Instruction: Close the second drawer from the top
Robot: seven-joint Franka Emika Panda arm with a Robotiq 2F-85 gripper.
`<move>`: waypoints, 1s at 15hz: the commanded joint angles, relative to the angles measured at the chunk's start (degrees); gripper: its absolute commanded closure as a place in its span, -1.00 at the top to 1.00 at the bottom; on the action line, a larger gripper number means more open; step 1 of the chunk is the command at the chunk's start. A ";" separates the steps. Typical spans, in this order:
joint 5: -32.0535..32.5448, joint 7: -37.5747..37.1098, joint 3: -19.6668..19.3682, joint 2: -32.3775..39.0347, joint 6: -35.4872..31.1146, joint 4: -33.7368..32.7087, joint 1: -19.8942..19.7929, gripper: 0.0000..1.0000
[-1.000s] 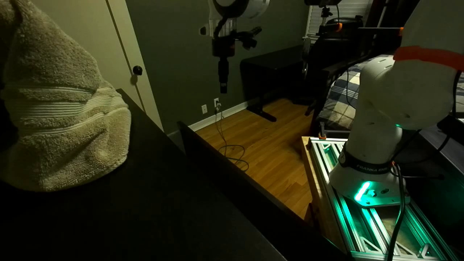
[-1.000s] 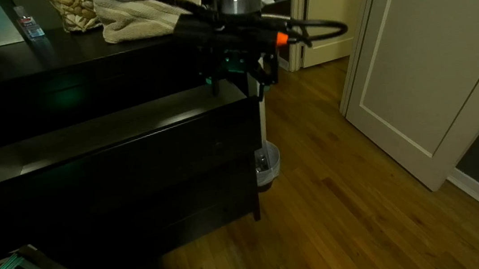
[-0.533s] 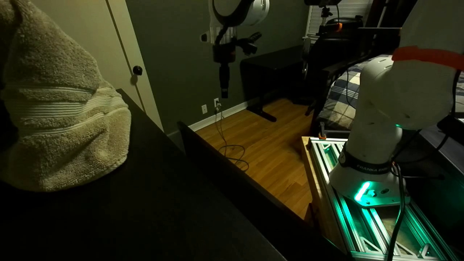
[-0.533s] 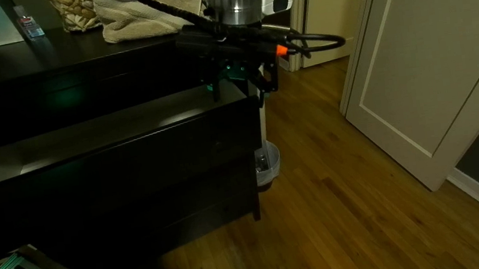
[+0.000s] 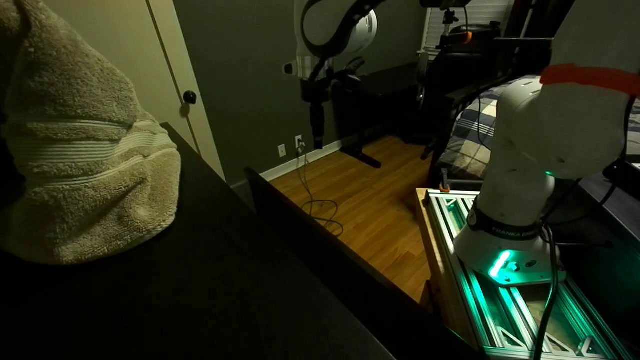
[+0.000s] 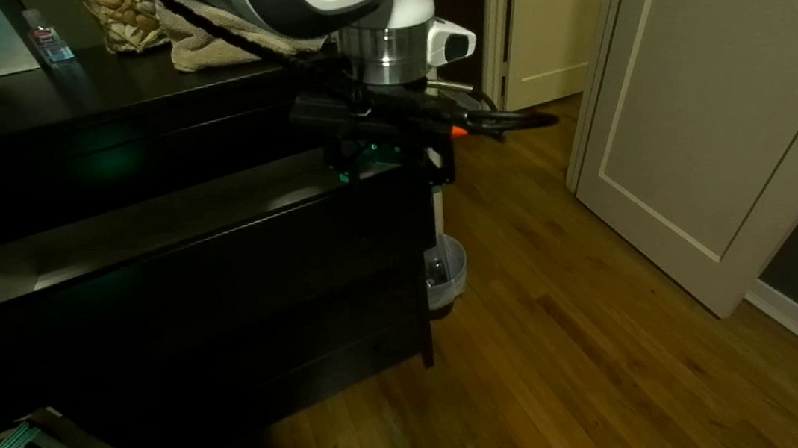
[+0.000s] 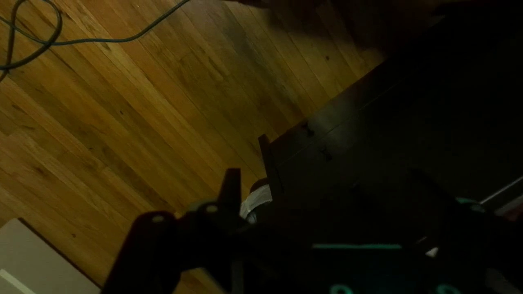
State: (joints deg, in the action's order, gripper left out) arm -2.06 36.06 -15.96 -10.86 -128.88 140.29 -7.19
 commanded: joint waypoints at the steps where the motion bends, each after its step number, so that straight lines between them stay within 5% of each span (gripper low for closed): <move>1: -0.42 3.95 -0.29 -1.54 -4.35 5.89 -0.90 1.00; 11: -6.75 22.06 -1.00 -5.79 -12.62 21.96 0.84 1.00; 15: -15.27 25.91 -0.28 -4.88 -10.95 18.26 4.83 1.00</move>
State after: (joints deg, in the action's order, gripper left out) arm -11.95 59.21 -16.56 -14.11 -139.74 158.53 -5.07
